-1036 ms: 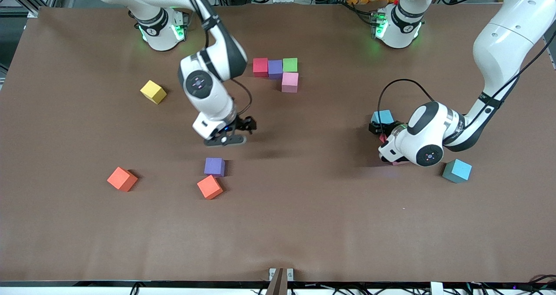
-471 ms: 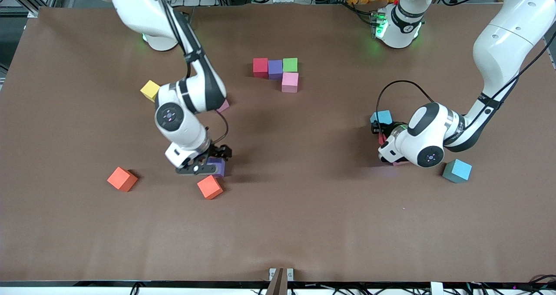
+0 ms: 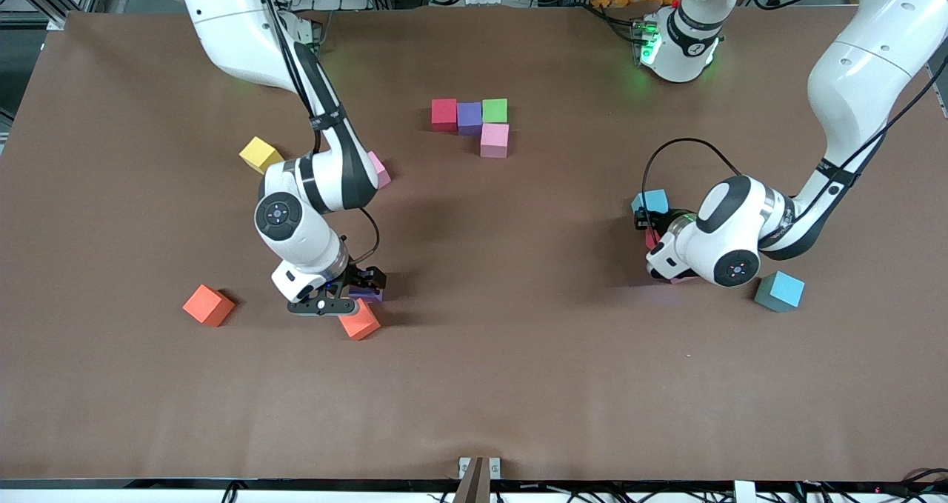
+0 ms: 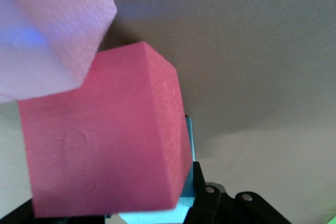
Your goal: Form number 2 with 11 blocks
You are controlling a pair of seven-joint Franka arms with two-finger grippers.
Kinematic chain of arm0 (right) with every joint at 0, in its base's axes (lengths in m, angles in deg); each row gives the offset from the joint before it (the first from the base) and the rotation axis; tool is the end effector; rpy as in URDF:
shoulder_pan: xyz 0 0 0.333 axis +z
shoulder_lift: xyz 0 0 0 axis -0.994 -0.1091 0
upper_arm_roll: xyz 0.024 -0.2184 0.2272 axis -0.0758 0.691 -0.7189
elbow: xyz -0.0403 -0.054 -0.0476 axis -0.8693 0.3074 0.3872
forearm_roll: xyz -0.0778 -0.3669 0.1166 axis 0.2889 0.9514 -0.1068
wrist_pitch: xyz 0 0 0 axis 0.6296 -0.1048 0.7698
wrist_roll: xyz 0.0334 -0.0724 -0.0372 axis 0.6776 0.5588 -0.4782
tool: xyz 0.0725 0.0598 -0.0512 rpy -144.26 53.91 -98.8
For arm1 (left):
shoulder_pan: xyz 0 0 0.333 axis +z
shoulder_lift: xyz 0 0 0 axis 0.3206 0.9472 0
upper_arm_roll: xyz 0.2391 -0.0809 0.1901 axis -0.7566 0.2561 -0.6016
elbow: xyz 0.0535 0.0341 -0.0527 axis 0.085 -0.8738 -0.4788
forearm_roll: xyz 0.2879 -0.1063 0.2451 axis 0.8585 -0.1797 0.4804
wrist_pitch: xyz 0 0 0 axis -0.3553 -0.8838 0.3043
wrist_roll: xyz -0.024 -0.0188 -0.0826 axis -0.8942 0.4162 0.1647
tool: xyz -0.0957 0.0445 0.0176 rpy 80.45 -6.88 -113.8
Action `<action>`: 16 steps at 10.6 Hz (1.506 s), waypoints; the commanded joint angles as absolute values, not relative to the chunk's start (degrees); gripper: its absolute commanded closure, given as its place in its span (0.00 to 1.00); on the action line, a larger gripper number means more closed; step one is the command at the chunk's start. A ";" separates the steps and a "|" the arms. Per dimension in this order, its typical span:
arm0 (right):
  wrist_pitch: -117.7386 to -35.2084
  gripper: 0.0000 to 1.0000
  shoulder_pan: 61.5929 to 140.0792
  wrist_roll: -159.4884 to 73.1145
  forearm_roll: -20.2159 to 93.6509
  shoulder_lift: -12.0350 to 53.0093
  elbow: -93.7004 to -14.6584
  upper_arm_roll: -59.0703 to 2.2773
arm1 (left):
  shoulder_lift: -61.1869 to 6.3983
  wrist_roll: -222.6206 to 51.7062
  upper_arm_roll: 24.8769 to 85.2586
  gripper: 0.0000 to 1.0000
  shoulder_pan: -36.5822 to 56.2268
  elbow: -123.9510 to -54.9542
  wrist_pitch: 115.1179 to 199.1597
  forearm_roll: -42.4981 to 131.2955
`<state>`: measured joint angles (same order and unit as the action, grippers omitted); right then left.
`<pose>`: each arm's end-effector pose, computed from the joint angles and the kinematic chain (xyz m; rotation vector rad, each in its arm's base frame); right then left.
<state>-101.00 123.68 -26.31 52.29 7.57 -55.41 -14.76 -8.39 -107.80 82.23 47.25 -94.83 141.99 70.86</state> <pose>0.6232 0.2620 0.2351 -3.0482 0.0695 -0.1339 0.5542 -0.1297 0.1794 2.9457 0.0612 -0.9660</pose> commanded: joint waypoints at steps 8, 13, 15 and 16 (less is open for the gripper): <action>-107.80 0.00 124.08 -26.82 50.62 6.33 -59.65 -16.18 | -9.69 -107.13 87.01 0.86 41.31 -85.38 136.13 63.67; -107.72 0.68 124.87 -26.73 48.16 6.33 -60.10 -16.27 | -8.55 -106.87 83.43 0.88 25.77 -76.59 136.39 63.94; -106.67 0.79 124.61 -27.34 48.25 6.68 -59.58 -16.27 | -7.58 -106.69 78.95 0.91 18.82 -73.25 136.74 63.59; -105.01 0.80 124.08 -28.39 48.16 6.95 -58.79 -16.18 | -6.53 -107.04 78.32 0.93 16.61 -72.11 137.35 63.59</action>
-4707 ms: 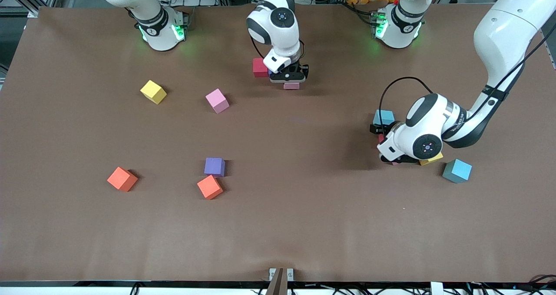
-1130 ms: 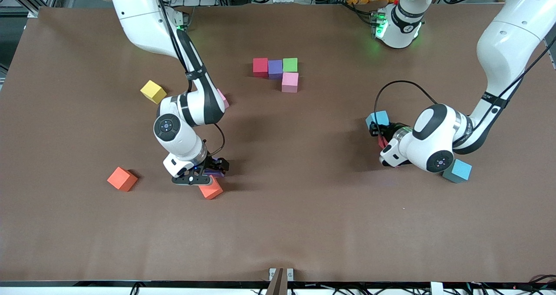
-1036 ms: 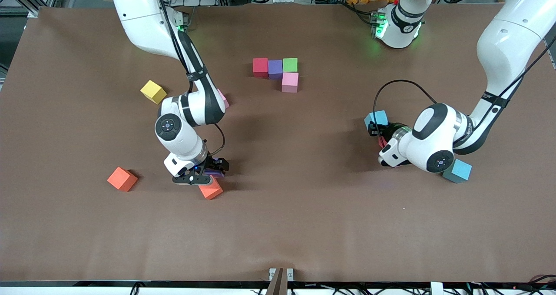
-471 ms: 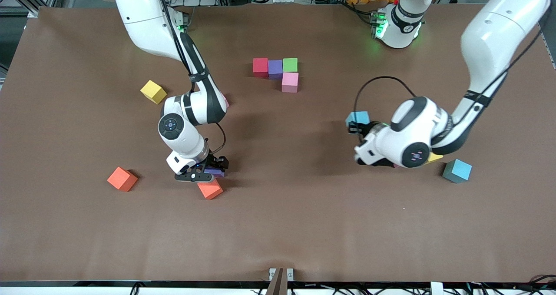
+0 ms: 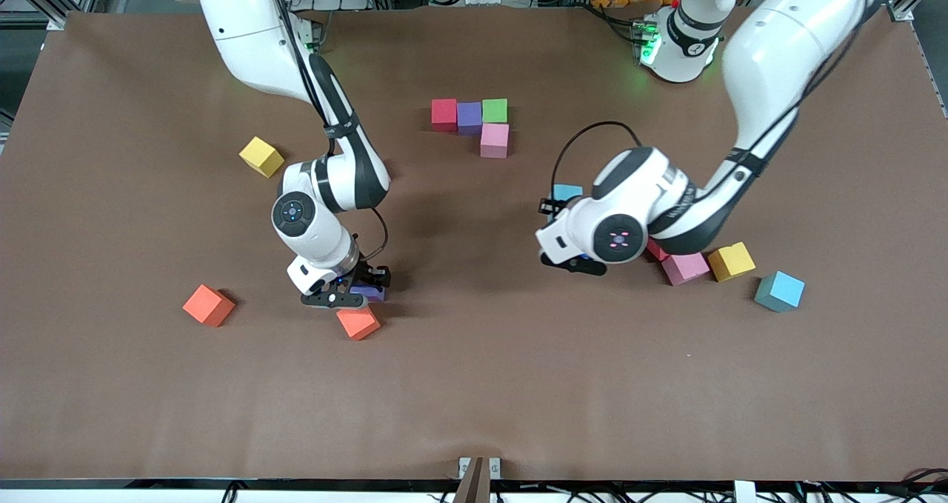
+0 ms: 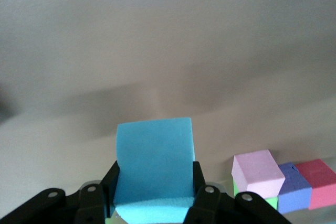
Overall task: Form number 2 with 11 blocks
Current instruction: 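Carry the cyan cube toward the lavender cube while the right gripper lifts the blue cube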
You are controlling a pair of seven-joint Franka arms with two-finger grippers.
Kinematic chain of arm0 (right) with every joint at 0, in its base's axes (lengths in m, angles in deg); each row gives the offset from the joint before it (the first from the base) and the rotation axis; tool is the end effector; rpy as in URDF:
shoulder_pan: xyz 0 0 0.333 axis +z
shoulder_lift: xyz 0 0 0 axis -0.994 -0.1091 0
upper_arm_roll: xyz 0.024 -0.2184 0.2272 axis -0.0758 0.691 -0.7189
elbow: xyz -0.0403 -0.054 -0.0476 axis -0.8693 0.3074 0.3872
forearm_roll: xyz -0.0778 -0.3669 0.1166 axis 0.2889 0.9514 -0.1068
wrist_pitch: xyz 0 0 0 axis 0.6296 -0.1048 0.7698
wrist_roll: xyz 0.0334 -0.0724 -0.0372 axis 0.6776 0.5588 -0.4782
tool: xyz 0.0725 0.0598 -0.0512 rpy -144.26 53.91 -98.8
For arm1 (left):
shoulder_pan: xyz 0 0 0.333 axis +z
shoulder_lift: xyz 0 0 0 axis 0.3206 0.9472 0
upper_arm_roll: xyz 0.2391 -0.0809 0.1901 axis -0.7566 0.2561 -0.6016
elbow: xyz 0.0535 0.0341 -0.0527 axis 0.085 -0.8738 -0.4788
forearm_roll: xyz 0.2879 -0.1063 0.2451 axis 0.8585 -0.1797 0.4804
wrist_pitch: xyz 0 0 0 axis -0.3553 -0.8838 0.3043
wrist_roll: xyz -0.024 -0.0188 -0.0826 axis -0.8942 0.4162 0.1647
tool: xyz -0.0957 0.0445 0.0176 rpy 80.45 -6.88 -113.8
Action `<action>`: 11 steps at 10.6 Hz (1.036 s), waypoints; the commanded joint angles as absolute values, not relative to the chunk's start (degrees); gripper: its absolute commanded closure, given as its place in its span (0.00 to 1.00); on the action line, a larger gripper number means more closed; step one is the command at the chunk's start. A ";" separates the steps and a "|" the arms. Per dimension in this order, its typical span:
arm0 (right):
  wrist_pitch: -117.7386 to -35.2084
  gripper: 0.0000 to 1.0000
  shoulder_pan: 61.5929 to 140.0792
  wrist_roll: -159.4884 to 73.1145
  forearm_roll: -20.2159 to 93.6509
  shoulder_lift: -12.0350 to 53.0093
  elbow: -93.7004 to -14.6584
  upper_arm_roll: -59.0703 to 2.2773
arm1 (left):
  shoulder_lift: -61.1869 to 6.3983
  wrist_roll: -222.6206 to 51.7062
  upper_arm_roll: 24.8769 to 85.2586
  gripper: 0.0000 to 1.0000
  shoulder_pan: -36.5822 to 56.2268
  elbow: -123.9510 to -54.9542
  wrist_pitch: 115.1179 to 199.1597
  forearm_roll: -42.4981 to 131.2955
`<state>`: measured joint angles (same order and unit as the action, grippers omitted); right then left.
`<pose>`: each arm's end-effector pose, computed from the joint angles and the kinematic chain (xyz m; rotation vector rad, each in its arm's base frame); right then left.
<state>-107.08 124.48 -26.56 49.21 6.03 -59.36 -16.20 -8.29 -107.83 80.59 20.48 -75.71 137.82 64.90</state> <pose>0.6030 0.2679 0.1972 -3.0313 0.1040 -0.1416 0.5523 -0.3617 0.2782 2.9596 -0.3518 -0.7428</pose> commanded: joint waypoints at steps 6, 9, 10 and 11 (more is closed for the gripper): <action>-89.28 0.81 120.65 -35.41 48.16 8.61 -51.41 -13.73 | -4.24 -106.69 78.31 0.94 12.81 -71.57 139.12 60.96; -83.12 0.81 120.65 -42.09 48.16 9.93 -48.42 -9.25 | -2.40 -107.30 77.97 0.97 10.72 -70.69 140.78 58.93; -80.67 0.81 120.65 -43.07 48.08 10.63 -47.54 -8.28 | -2.13 -107.39 76.40 1.00 8.70 -69.99 140.96 58.75; -76.56 0.81 120.65 -43.08 48.16 11.16 -45.88 -7.14 | -1.87 -107.74 74.38 1.00 6.59 -69.03 141.75 58.14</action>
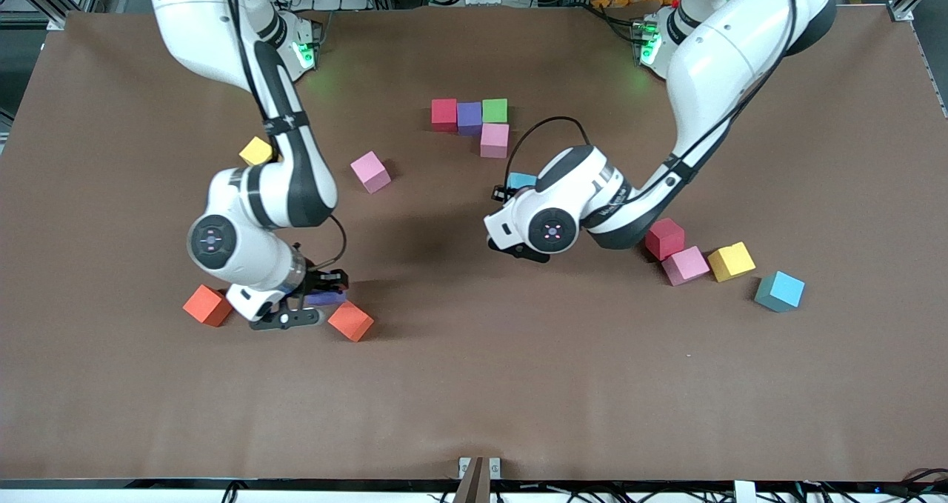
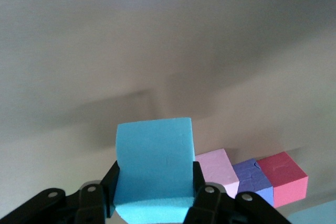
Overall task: Form number 2 with 11 blocks
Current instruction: 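Carry the cyan cube toward the lavender cube while the right gripper lifts the blue cube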
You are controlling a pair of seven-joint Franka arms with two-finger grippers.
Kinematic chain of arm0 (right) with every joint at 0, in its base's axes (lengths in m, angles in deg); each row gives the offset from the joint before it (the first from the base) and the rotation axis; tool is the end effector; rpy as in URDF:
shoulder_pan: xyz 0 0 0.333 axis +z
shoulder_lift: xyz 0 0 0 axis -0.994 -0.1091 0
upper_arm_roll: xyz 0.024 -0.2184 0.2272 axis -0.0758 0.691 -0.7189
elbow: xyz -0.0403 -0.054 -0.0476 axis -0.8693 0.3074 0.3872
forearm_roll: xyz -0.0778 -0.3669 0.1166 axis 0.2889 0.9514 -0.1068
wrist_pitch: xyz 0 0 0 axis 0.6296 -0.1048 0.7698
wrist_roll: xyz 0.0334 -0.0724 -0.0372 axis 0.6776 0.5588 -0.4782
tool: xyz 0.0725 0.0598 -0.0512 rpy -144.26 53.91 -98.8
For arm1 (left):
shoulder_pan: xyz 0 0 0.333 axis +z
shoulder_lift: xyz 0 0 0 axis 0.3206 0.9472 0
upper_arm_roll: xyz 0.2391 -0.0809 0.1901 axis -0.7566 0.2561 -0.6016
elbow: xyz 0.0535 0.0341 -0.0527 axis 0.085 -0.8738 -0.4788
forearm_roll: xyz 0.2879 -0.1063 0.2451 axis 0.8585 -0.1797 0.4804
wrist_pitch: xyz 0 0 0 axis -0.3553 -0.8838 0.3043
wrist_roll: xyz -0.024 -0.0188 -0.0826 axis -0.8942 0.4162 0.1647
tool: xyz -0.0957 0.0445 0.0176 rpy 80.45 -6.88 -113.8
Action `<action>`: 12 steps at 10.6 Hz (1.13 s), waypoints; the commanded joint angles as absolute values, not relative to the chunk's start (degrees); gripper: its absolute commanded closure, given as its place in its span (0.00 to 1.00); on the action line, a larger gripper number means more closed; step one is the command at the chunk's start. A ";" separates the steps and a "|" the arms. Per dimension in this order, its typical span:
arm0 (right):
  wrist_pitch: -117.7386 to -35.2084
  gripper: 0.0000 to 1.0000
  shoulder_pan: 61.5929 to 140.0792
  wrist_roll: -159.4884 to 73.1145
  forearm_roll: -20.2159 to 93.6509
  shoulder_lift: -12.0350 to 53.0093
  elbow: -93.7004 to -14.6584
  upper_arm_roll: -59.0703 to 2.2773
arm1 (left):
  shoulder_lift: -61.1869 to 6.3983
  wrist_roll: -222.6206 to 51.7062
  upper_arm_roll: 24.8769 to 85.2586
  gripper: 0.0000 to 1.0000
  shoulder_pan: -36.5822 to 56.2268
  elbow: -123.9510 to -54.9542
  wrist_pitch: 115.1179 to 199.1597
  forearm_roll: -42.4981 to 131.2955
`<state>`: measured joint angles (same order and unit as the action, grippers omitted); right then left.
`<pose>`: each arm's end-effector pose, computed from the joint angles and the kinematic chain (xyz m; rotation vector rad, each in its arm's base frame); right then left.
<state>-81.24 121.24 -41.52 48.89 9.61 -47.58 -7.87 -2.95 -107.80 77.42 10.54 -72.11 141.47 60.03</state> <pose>0.6558 0.1964 0.3009 -3.0242 -0.1469 0.0702 0.5146 -0.4404 0.2388 2.8668 -0.4270 -0.8047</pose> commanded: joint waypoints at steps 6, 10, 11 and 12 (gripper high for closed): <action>-68.69 0.80 119.68 -42.64 47.64 10.99 -43.58 -5.63 | -1.34 -110.46 69.17 1.00 0.68 -68.84 143.34 52.17; -68.52 0.80 119.86 -42.37 47.64 10.99 -43.58 -5.72 | -1.25 -112.49 66.28 1.00 -2.65 -69.02 143.25 50.32; -68.52 0.80 119.86 -42.37 47.64 10.99 -43.58 -5.72 | -1.25 -112.49 65.06 1.00 -3.70 -68.93 143.25 49.18; -68.52 0.80 119.86 -42.37 47.64 10.99 -43.58 -5.72 | -1.25 -112.49 63.82 1.00 -4.85 -68.93 143.16 48.13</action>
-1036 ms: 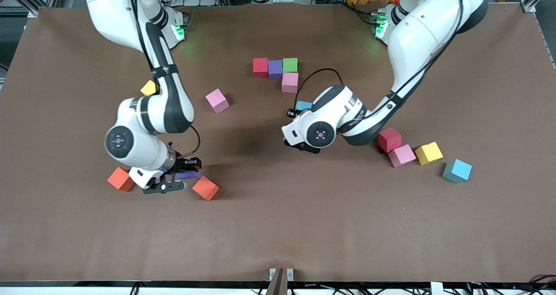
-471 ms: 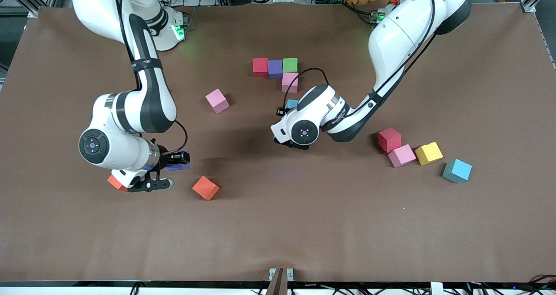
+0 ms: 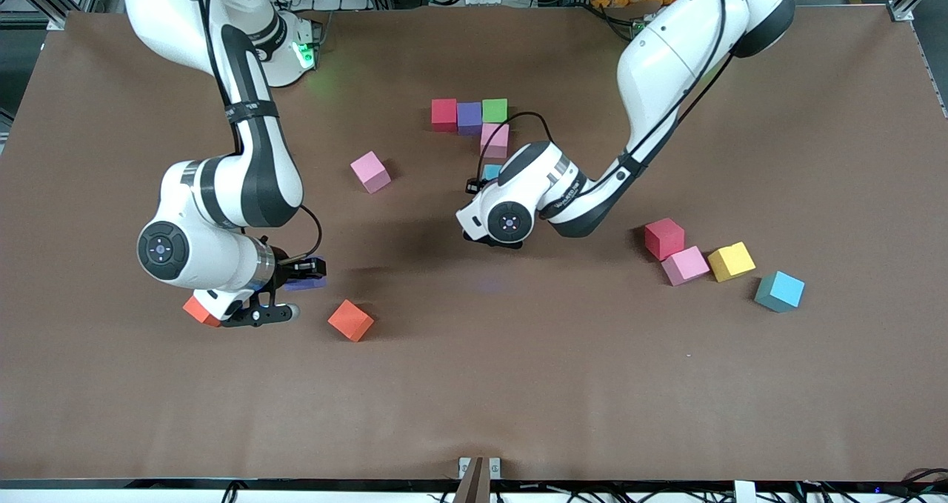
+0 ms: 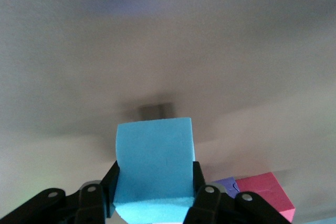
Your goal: Form number 2 with 11 blocks
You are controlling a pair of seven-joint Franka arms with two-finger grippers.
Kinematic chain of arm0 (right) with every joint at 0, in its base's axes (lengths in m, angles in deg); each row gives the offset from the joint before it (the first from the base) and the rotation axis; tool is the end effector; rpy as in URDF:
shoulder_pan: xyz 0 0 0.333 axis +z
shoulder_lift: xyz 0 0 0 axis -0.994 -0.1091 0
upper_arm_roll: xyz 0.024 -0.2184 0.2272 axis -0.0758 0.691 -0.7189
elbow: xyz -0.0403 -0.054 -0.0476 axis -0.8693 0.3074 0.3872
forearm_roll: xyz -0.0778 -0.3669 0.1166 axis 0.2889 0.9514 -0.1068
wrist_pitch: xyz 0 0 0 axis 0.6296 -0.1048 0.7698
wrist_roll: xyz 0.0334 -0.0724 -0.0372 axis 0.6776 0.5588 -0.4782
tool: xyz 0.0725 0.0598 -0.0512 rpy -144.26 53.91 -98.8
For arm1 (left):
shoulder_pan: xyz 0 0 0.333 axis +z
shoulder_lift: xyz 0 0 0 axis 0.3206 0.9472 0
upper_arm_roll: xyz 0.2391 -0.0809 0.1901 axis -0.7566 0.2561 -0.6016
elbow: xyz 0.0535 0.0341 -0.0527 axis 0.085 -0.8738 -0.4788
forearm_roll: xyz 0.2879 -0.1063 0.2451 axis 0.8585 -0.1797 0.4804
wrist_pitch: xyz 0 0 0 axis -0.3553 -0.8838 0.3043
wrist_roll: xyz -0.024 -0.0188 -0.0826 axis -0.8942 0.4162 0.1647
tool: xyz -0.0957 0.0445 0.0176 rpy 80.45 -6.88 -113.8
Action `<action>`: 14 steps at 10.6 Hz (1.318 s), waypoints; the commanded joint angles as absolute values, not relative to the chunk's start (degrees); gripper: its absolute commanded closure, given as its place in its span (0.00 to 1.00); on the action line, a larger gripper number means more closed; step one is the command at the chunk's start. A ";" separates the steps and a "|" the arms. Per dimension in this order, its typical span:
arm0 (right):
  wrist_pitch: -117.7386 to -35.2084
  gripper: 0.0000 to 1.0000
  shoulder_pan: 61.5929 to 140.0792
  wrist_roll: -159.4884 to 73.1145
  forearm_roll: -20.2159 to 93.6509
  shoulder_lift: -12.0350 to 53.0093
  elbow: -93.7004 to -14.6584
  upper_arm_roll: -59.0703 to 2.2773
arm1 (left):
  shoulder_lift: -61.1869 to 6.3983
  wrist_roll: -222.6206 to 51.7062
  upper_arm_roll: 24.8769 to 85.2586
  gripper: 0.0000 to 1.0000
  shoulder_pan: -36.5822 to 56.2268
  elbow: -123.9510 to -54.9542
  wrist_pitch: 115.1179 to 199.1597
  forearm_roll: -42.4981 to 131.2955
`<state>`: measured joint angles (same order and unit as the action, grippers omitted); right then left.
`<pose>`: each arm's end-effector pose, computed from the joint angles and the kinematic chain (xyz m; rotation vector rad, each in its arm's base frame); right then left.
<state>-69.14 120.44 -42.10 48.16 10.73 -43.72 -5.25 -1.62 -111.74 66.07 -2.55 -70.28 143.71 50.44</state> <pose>0.6553 0.1758 0.3330 -2.9958 -0.1280 0.2411 0.4756 -0.4878 0.1940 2.8994 -0.2894 -0.9015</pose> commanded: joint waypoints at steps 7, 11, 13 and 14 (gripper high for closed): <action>-68.52 0.79 119.69 -42.37 47.64 10.99 -43.93 -5.72 | -0.46 -114.25 63.20 1.00 -7.05 -69.37 142.72 47.50; -68.52 0.79 119.68 -42.37 47.64 10.99 -43.93 -5.81 | -0.37 -115.04 62.49 1.00 -8.11 -69.37 142.46 47.68; -68.52 0.79 119.68 -42.37 47.64 10.99 -43.93 -5.81 | -0.11 -114.95 62.49 1.00 -8.11 -69.46 142.54 47.94; -68.52 0.79 119.68 -42.37 47.64 10.99 -43.93 -5.81 | -0.02 -115.04 62.41 1.00 -8.11 -69.46 142.46 48.03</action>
